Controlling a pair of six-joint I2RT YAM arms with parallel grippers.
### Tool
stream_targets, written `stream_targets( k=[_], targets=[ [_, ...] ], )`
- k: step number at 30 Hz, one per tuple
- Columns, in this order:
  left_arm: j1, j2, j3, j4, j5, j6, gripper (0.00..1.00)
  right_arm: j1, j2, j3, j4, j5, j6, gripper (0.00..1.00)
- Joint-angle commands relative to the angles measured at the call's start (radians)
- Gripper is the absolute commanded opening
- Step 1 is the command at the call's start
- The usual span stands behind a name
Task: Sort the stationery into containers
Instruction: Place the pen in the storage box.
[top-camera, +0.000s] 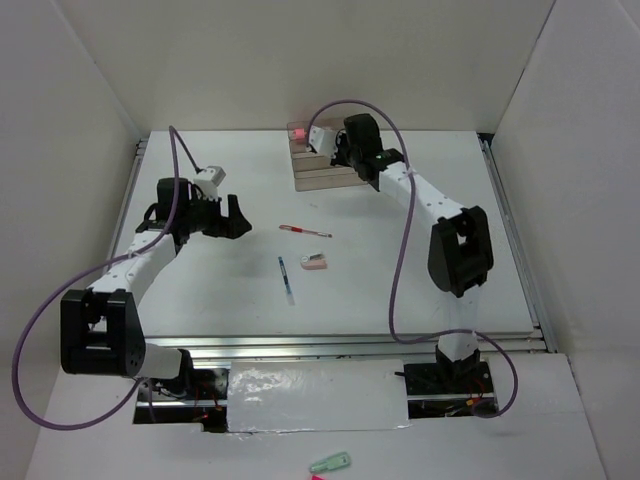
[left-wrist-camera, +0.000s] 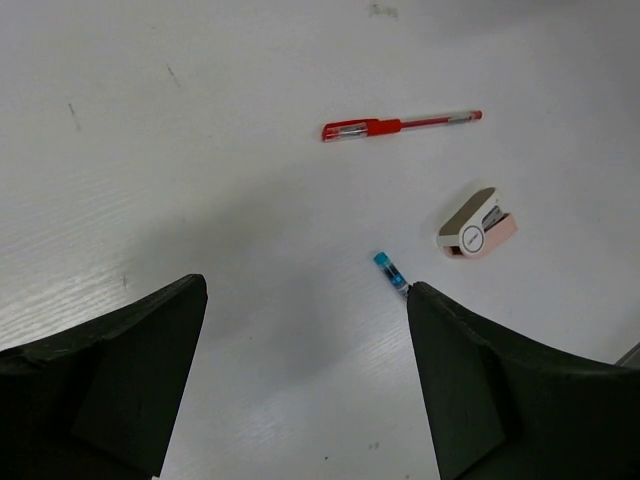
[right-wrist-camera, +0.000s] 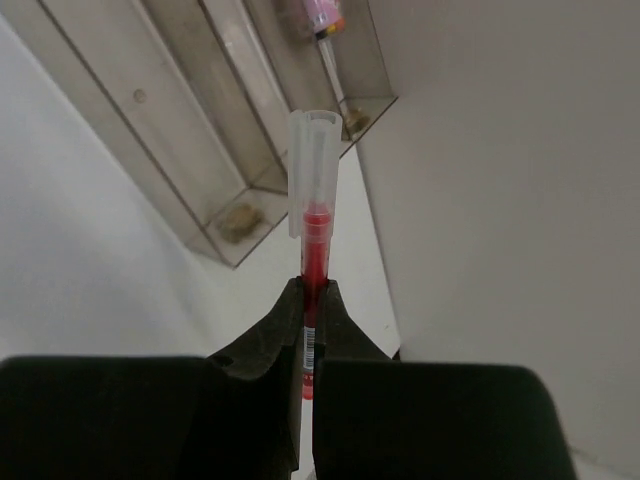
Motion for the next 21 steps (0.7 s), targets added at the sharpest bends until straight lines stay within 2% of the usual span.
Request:
stream_targets(
  k=[1, 4, 5, 11, 14, 17, 21],
  targets=[
    [0.012, 0.022, 0.043, 0.116, 0.094, -0.093, 0.93, -0.010, 0.107, 0.086, 0.178, -0.024, -0.167, 0.00],
    [0.015, 0.038, 0.041, 0.157, 0.106, -0.112, 0.94, -0.015, 0.202, 0.106, 0.372, -0.036, -0.261, 0.00],
    [0.015, 0.041, 0.043, 0.161, 0.109, -0.115, 0.94, -0.015, 0.224, 0.132, 0.381, -0.039, -0.270, 0.00],
    [0.018, 0.055, 0.032, 0.182, 0.121, -0.125, 0.94, -0.018, 0.425, 0.438, 0.306, -0.088, -0.262, 0.00],
    [0.018, 0.061, 0.020, 0.191, 0.129, -0.130, 0.93, -0.021, 0.486, 0.511, 0.272, -0.124, -0.279, 0.00],
    [0.048, 0.068, 0.020, 0.200, 0.138, -0.142, 0.94, -0.021, 0.509, 0.511, 0.281, -0.165, -0.287, 0.00],
    [0.064, 0.093, 0.032, 0.216, 0.158, -0.158, 0.93, -0.024, 0.552, 0.580, 0.186, -0.190, -0.273, 0.01]
  ],
)
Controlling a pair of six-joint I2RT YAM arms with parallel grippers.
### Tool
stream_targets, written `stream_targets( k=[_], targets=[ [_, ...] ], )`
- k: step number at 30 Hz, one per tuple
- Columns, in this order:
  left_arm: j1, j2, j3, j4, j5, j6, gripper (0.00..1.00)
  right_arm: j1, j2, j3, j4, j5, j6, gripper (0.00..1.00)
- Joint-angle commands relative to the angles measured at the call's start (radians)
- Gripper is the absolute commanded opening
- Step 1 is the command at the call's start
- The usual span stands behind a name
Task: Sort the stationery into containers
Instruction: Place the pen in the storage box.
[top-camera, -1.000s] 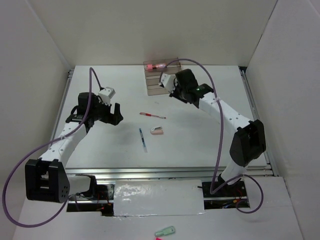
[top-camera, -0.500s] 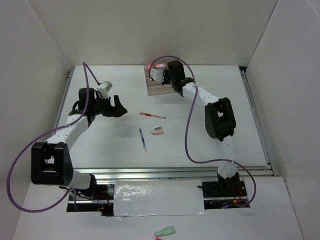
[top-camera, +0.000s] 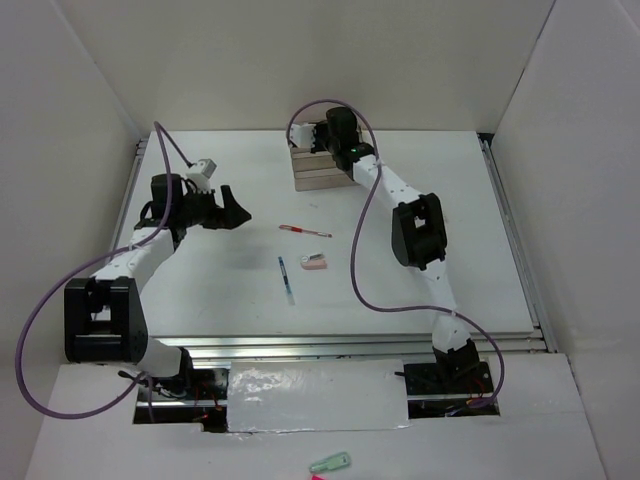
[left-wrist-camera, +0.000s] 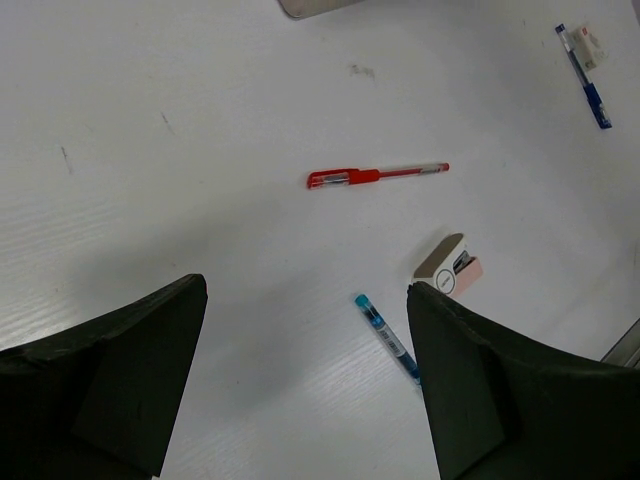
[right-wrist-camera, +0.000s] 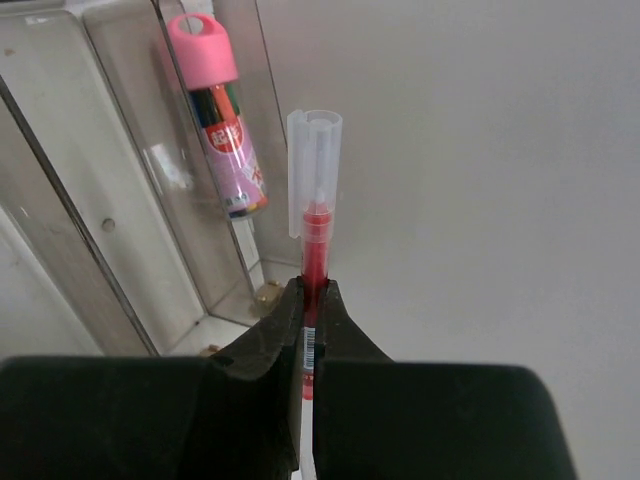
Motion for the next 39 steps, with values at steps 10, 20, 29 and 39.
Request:
stream_targets(
  k=[10, 20, 29, 39],
  targets=[
    [0.029, 0.067, 0.040, 0.081, 0.073, -0.056, 0.93, -0.018, 0.093, 0.088, -0.021, -0.074, -0.021, 0.18],
    [0.037, 0.081, 0.036, 0.080, 0.081, -0.045, 0.94, -0.026, 0.127, 0.101, -0.026, -0.085, -0.031, 0.28],
    [0.040, 0.081, 0.064, 0.077, 0.108, -0.013, 0.96, -0.026, 0.084, 0.064, -0.064, -0.092, -0.018, 0.43],
    [-0.102, 0.176, 0.315, -0.261, 0.195, 0.654, 0.79, -0.053, -0.321, -0.209, -0.126, -0.124, 0.407, 0.43]
  ],
)
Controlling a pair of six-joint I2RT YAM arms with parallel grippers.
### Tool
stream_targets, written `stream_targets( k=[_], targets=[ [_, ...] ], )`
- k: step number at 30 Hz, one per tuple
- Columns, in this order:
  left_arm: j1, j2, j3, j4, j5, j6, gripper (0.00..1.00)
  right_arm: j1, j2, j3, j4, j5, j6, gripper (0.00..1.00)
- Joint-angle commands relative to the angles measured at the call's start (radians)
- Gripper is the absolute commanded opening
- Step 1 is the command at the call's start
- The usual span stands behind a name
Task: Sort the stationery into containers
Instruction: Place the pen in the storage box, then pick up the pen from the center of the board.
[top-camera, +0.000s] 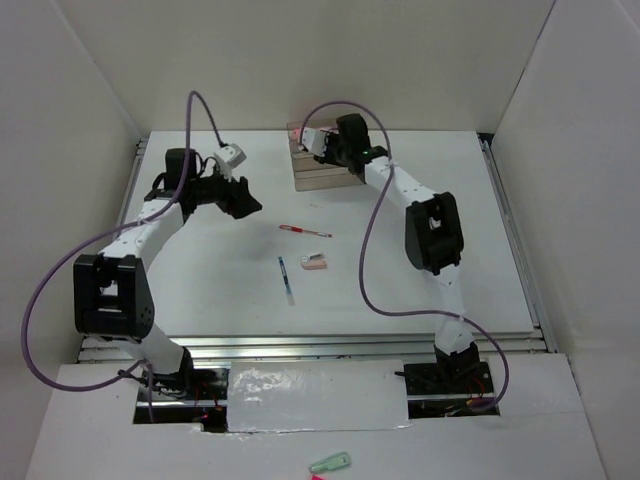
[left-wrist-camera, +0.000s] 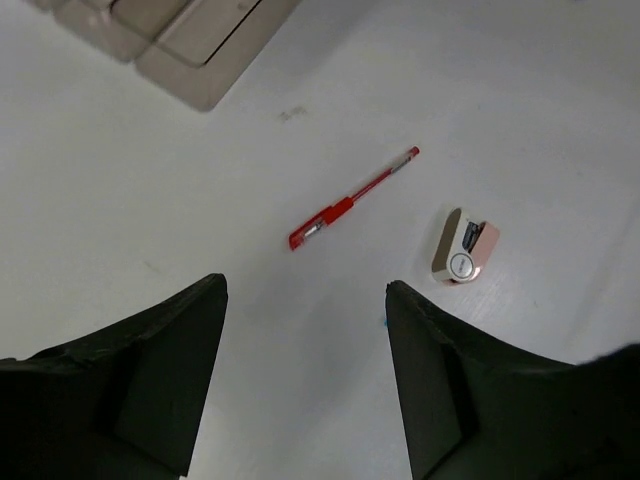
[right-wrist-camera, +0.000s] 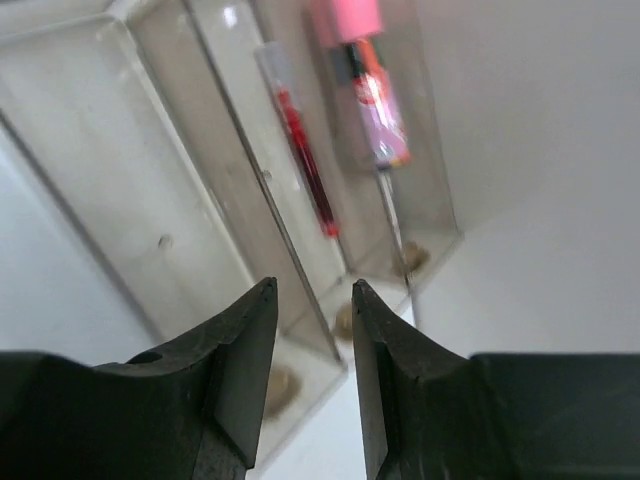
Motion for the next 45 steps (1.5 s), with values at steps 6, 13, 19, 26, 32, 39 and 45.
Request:
stream_targets(
  k=[6, 13, 19, 26, 32, 39, 45],
  targets=[
    [-0.179, 0.280, 0.386, -0.473, 0.020, 0.755, 0.69, -0.071, -0.594, -0.255, -0.277, -0.053, 0.582, 0.75],
    [-0.303, 0.586, 0.823, -0.783, -0.034, 0.958, 0.61, -0.131, -0.925, -0.574, -0.469, -0.200, 0.825, 0.90],
    [-0.395, 0.637, 0.790, -0.756, -0.200, 1.010, 0.59, -0.172, -1.139, -0.791, -0.461, -0.225, 0.889, 0.91],
    [-0.416, 0.717, 0.827, -0.781, -0.233, 1.044, 0.57, -0.221, -1.223, -0.837, -0.499, -0.279, 0.892, 0.90],
    [-0.454, 0.772, 0.856, -0.803, -0.290, 1.077, 0.50, -0.238, -1.248, -0.849, -0.526, -0.291, 0.874, 0.89],
    [-0.465, 0.815, 0.876, -0.820, -0.347, 1.084, 0.23, -0.250, -1.262, -0.866, -0.526, -0.302, 0.863, 0.89],
    [-0.474, 0.754, 0.900, -0.790, -0.353, 1.021, 0.08, -0.263, -1.275, -0.876, -0.524, -0.305, 0.854, 0.89]
  ],
)
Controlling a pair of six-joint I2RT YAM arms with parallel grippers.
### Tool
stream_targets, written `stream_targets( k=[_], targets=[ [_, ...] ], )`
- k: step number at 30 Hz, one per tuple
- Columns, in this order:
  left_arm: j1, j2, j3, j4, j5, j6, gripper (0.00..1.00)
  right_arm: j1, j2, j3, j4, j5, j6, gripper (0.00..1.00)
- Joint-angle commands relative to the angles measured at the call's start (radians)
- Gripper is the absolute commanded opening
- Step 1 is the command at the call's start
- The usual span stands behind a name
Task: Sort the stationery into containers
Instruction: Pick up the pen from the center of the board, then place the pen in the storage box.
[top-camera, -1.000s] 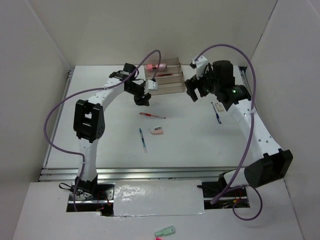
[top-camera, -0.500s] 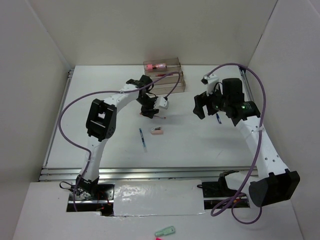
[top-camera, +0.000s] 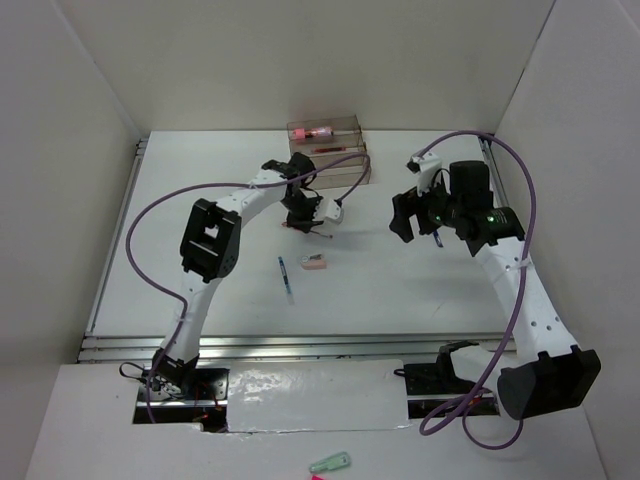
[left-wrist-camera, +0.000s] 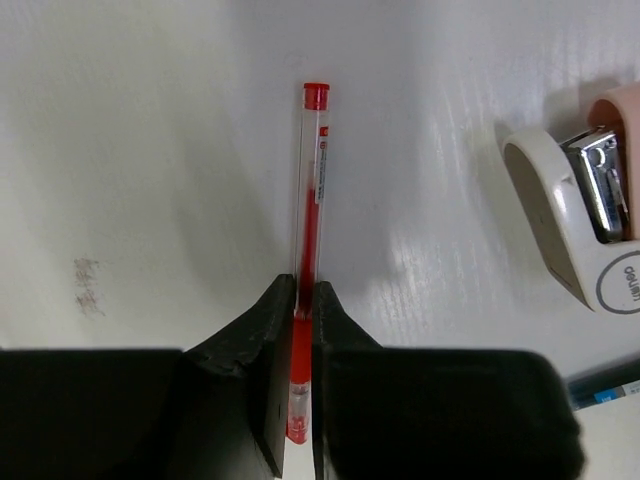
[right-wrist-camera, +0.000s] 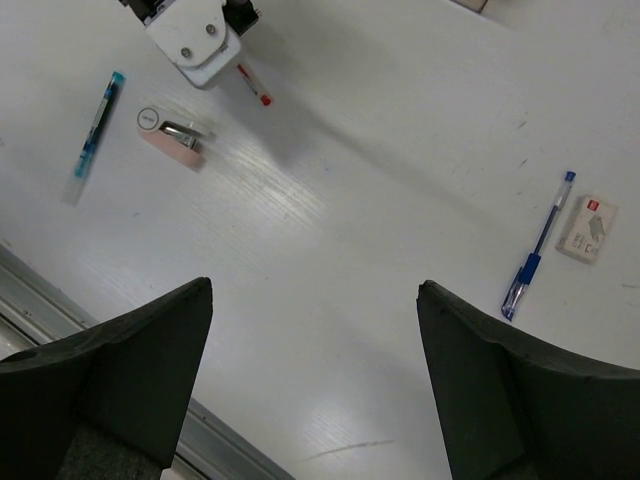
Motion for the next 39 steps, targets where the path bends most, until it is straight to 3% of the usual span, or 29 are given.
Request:
stream_targets(
  k=[1, 5, 7, 10, 17, 21, 30, 35, 39],
  targets=[
    [-0.010, -0.035, 0.084, 0.010, -0.008, -0.049, 0.05, -0.012, -0.043, -0.014, -0.011, -0.020, -0.009, 0.89],
    [-0.013, -0.116, 0.123, 0.193, -0.045, -0.265, 0.00, -0.028, -0.054, -0.039, 0.005, -0.028, -0.005, 0.89],
    [-0.015, -0.188, 0.028, 0.459, -0.137, -0.373, 0.00, -0.032, -0.060, -0.056, 0.012, -0.034, -0.003, 0.89],
    [-0.022, -0.206, -0.038, 0.708, -0.267, -0.387, 0.00, -0.037, -0.061, -0.071, 0.028, -0.037, 0.004, 0.89],
    [-0.005, -0.057, 0.040, 1.040, -0.376, -0.395, 0.00, -0.043, -0.072, -0.092, 0.034, -0.024, -0.002, 0.89],
    [0.007, 0.089, 0.208, 1.081, -0.390, -0.419, 0.00, -0.057, -0.072, -0.108, 0.029, -0.023, -0.008, 0.89],
    [0.021, 0.225, 0.288, 1.185, -0.343, -0.321, 0.00, -0.091, -0.078, -0.157, 0.046, -0.038, -0.009, 0.89],
    [0.033, 0.259, 0.276, 1.202, -0.324, -0.267, 0.07, -0.104, -0.063, -0.168, 0.054, -0.047, -0.017, 0.89],
    [0.039, 0.272, 0.276, 1.205, -0.306, -0.270, 0.18, -0.114, -0.044, -0.160, 0.055, -0.052, -0.019, 0.89]
  ],
)
